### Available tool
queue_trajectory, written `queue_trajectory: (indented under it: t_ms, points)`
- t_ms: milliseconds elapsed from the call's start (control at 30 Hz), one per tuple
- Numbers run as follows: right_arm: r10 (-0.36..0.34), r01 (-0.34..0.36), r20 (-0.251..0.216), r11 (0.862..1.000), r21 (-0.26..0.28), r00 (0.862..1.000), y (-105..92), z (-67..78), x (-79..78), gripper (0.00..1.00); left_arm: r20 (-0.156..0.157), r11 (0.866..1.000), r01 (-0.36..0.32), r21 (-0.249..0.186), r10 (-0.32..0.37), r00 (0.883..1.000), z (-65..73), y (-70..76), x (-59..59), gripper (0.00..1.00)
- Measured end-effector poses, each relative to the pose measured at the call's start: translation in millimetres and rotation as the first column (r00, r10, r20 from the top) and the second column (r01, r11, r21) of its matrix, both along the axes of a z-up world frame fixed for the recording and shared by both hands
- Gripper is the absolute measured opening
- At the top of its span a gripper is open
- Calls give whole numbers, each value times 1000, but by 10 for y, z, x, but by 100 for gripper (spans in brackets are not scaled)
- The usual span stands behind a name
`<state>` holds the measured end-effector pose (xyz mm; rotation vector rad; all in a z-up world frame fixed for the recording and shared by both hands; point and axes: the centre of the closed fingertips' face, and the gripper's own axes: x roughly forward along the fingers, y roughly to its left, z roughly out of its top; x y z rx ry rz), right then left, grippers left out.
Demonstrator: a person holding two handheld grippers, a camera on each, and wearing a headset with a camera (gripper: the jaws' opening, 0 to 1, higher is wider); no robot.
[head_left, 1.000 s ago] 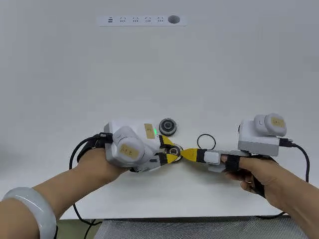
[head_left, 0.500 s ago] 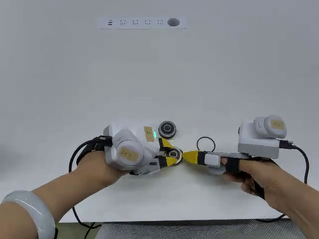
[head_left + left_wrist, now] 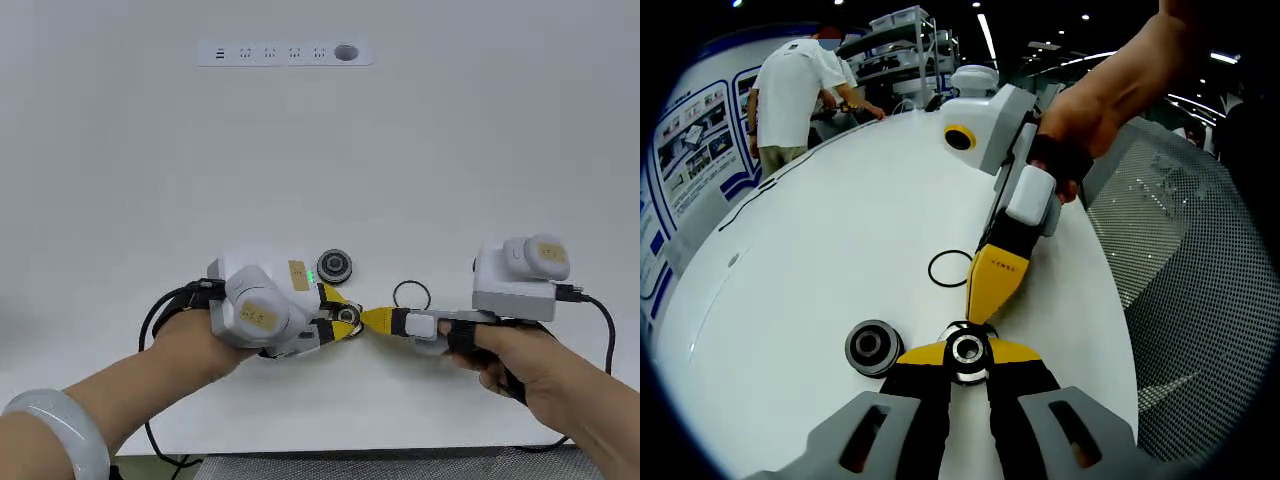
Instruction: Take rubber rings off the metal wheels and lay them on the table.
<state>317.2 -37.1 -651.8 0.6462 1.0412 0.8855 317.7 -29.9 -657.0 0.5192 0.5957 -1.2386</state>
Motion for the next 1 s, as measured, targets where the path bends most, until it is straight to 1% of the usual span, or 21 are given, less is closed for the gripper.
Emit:
queue_trajectory:
  t_ms: [333, 433, 500, 533, 567, 767, 1000]
  points:
    - [8, -8, 0, 1000, 13, 1000, 36, 29, 6, 1, 0, 1000, -2, 1, 2, 1000, 7, -4, 0, 13]
    - [13, -13, 3, 1000, 21, 1000, 61, 54, 7, 1, 0, 1000, -1, 0, 1, 1000, 9, -4, 2, 13]
    - [20, -19, -2, 999, 36, 1000, 93, 80, -6, 1, 0, 1000, -1, -1, 1, 1000, 11, -5, 2, 13]
    - [31, -31, 4, 999, 38, 1000, 112, 92, -22, 1, 0, 1000, -1, -1, 1, 1000, 11, -5, 3, 13]
    - [26, -26, 8, 999, 36, 1000, 111, 94, -15, 1, 0, 1000, -1, -1, 1, 1000, 12, -5, 3, 13]
    - [10, -10, -7, 999, 48, 1000, 78, 104, -11, 1, 1, 1000, -1, -1, 1, 1000, 14, -6, 5, 13]
    - [6, -5, -12, 999, 54, 1000, 99, 118, -19, 2, 1, 1000, 1, 2, -1, 1000, 8, -5, 8, 13]
